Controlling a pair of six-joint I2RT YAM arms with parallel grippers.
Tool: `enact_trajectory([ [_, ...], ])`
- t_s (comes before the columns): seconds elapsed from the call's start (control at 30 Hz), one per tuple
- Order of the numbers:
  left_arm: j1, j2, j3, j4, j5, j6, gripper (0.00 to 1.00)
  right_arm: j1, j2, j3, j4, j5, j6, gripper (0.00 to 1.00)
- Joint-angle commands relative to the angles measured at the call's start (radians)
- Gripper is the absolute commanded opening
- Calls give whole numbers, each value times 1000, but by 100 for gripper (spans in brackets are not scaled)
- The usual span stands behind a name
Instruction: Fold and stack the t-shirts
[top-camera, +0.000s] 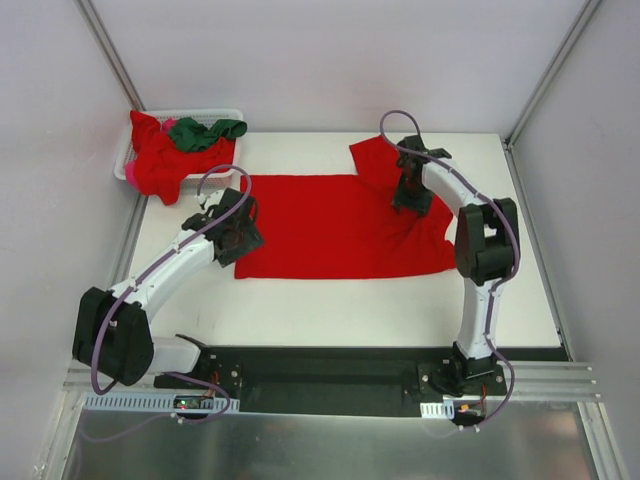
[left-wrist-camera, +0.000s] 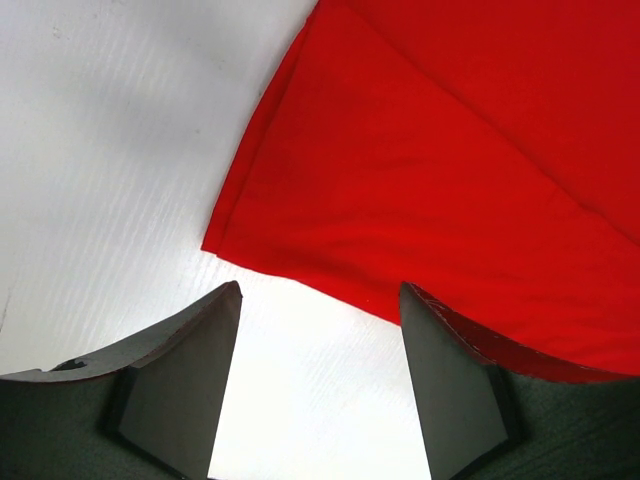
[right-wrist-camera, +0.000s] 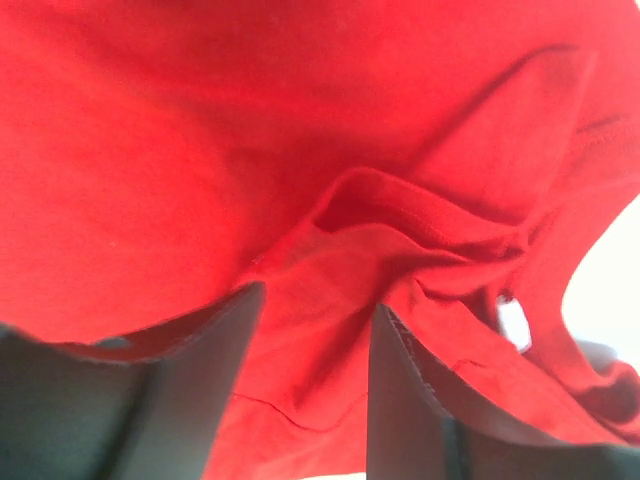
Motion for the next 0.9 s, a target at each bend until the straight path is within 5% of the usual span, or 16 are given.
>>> enact_trajectory([
  [0.0,-8,-22,3,-14,-19,7,64,7,25,46,-23,49,1,48],
  [0.4,-6,-23,3,-14,-22,19,65,21,96,118,-15,83,-57,41],
  [0.67,-6,-23,4,-14,-21,21,65,22,108,141,20,94,-63,63],
  [0.77,-6,-25,4,-14,-22,24,65,24,114,143,40,104,-63,61],
  [0.87,-6,-23,3,-15,-22,22,65,22,129,158,45,109,-63,48],
])
